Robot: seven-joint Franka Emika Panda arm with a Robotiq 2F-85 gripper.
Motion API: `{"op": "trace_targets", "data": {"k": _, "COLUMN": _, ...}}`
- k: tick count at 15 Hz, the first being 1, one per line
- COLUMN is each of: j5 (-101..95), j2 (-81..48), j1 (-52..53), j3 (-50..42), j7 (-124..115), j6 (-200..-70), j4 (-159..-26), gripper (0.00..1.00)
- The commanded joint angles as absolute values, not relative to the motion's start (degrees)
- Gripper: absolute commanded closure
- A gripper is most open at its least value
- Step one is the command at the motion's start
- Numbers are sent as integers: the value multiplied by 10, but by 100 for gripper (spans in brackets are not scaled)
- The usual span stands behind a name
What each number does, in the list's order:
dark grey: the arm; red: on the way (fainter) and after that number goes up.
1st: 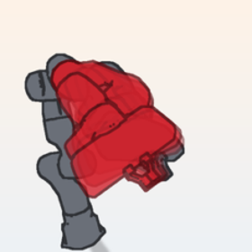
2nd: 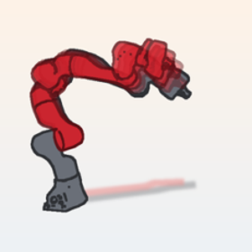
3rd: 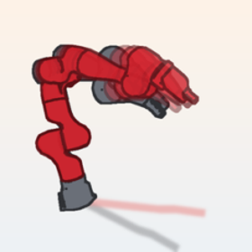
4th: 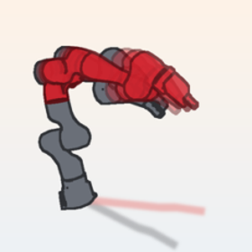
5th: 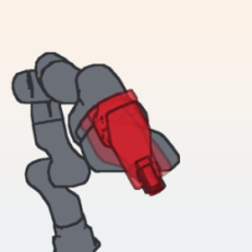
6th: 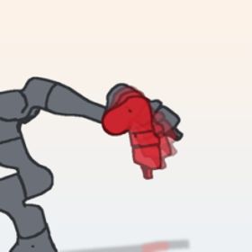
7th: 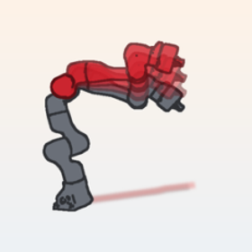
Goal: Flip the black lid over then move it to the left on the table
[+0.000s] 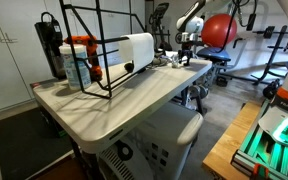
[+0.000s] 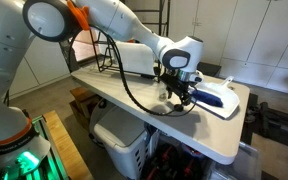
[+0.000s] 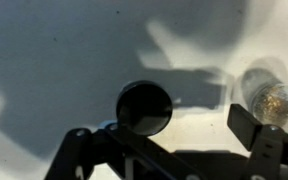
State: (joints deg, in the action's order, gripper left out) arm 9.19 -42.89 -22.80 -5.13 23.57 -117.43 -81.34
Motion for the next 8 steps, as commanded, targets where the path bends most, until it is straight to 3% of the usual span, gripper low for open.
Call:
{"op": "trace_targets", "data": {"k": 1, "j5": 84, "j2": -450, "j1": -233, "j3": -52, "j7": 221, "j6": -1158, "j4": -785, "gripper": 20}}
{"op": "trace_targets", "data": {"k": 4, "j5": 83, "j2": -454, "j1": -235, "j3": -54, "j7": 219, "j6": -1158, "j4": -778, "gripper": 35}}
{"op": "trace_targets", "data": {"k": 6, "j5": 82, "j2": -458, "j1": -236, "j3": -56, "j7": 216, "j6": -1158, "j4": -773, "gripper": 36}}
{"op": "trace_targets", "data": {"k": 8, "j5": 81, "j2": -463, "j1": -237, "j3": -58, "j7": 212, "j6": -1155, "j4": -768, "gripper": 31}}
